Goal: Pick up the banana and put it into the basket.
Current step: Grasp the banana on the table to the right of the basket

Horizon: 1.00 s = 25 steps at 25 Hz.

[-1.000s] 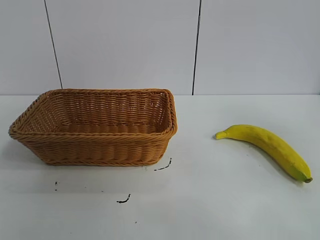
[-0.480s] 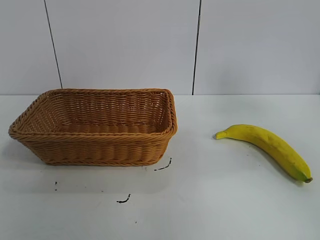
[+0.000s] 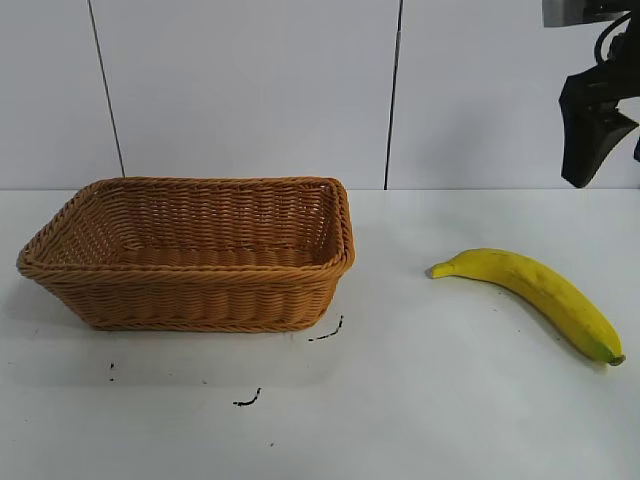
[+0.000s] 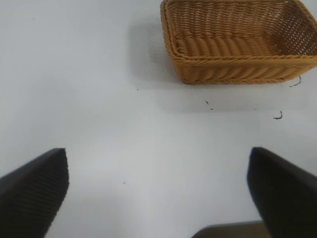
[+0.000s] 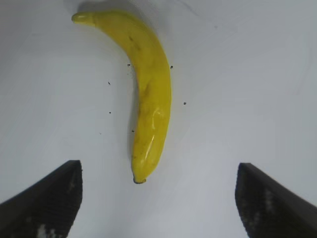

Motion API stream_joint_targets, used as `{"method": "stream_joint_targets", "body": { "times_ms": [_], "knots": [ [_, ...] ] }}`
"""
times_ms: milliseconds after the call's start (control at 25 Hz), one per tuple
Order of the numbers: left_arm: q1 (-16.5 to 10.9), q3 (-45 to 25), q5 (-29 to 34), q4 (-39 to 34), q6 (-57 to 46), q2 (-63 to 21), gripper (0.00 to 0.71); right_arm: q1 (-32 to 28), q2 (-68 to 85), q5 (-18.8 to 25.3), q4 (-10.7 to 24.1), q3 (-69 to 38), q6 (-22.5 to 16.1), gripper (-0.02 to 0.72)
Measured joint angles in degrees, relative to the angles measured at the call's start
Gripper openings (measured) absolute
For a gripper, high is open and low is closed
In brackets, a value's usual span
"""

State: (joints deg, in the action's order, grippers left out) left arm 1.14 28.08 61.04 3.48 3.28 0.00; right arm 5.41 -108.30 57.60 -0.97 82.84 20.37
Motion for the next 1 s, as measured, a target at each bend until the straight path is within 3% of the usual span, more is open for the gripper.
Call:
{"method": "stream_joint_targets", "body": {
  "times_ms": [360,680,1000],
  "knots": [
    [0.0,0.0,0.0,0.0,0.0,0.0,0.695,-0.26,-8.35,-5.78,0.21,0.0,-1.52,0.606],
    [0.0,0.0,0.0,0.0,0.0,0.0,0.695,-0.26,-15.21,-14.89,0.21,0.0,-4.14,0.606],
    [0.0,0.0,0.0,0.0,0.0,0.0,0.695,-0.26,-17.81,-15.91,0.22,0.0,-4.34,0.593]
  ]
}}
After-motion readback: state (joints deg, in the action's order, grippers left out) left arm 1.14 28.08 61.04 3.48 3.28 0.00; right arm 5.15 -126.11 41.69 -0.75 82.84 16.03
